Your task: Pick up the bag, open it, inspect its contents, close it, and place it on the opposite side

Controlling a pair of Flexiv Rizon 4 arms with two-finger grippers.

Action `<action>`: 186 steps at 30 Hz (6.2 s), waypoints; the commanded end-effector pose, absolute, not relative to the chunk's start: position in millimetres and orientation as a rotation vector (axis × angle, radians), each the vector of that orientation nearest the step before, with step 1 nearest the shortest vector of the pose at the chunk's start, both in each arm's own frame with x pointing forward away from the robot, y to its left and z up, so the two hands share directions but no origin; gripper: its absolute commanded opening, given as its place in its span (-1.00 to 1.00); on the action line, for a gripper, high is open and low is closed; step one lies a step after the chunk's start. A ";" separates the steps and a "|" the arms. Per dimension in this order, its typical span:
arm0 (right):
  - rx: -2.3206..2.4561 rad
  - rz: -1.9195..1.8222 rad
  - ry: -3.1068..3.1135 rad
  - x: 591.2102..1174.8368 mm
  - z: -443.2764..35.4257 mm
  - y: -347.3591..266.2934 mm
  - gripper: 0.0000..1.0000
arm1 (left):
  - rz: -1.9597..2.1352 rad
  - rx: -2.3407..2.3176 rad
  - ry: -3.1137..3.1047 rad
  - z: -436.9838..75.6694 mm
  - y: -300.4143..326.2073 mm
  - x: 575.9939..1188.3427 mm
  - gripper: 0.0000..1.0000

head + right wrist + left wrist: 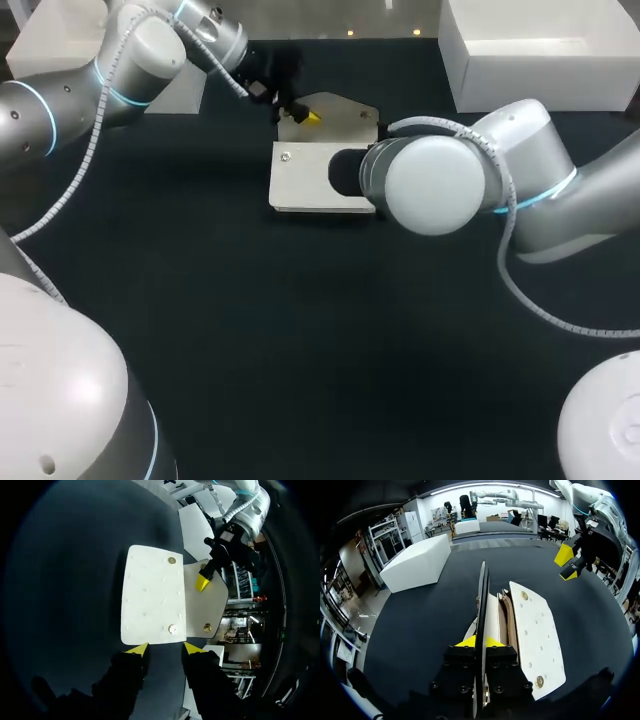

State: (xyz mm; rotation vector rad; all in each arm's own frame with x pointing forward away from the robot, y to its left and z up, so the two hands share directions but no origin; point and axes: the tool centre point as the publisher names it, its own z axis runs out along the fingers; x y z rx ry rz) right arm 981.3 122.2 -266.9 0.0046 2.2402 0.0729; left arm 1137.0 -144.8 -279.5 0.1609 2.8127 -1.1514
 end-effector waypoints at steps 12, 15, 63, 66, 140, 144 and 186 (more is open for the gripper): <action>0.032 0.053 2.261 1002.0 -254.9 130.4 -1.00 | -1.131 0.114 2.863 -256.6 -135.3 1119.7 -1.00; 0.039 0.083 2.263 1002.4 -251.7 129.0 -1.00 | -1.131 0.114 2.863 -256.6 -135.3 1119.7 -1.00; 0.014 0.006 2.361 1066.1 -280.2 154.3 -1.00 | -1.208 -0.052 2.837 -241.1 -131.7 1094.0 -1.00; 0.014 0.010 2.366 1062.5 -282.6 153.3 -1.00 | -1.221 -0.064 2.828 -240.1 -130.9 1095.1 -1.00; 0.021 0.013 2.502 1063.6 -324.6 153.8 1.00 | -1.430 0.107 2.815 -224.6 -147.0 1075.7 -1.00; 0.020 0.016 2.502 1064.7 -324.0 154.1 1.00 | -1.428 0.113 2.817 -224.8 -147.3 1075.3 -1.00; 0.044 0.049 2.395 1058.0 -287.1 149.3 -0.14 | -1.412 0.141 2.800 -216.0 -145.8 1068.0 -1.00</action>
